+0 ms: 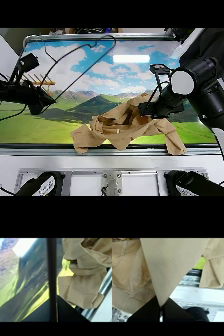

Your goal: Fold the clothes and pants, and hang the long-sleeved shirts on hangers.

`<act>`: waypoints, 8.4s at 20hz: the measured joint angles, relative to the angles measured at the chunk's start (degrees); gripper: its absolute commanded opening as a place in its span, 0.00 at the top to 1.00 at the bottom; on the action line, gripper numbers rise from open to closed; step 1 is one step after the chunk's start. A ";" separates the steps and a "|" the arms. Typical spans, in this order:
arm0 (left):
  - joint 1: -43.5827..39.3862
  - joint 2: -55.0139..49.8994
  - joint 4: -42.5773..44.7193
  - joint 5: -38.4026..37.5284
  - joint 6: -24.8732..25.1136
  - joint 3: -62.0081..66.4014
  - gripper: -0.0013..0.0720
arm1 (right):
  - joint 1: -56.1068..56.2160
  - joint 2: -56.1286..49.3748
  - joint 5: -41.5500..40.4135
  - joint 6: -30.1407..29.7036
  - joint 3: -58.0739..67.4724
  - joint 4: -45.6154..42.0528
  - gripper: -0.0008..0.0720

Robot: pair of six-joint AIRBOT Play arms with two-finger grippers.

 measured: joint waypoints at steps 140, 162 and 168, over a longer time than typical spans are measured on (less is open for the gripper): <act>-17.88 -15.19 -4.48 5.75 31.47 -15.98 0.96 | -36.94 3.72 -18.69 -111.71 -40.28 72.91 0.08; -17.88 -15.23 -4.59 5.35 31.43 -15.98 0.96 | -36.92 3.69 -21.57 -137.68 -40.30 72.91 0.97; -17.88 -15.23 -4.57 5.20 29.35 -15.98 0.96 | -36.92 3.69 -21.92 -138.35 -40.30 72.91 0.97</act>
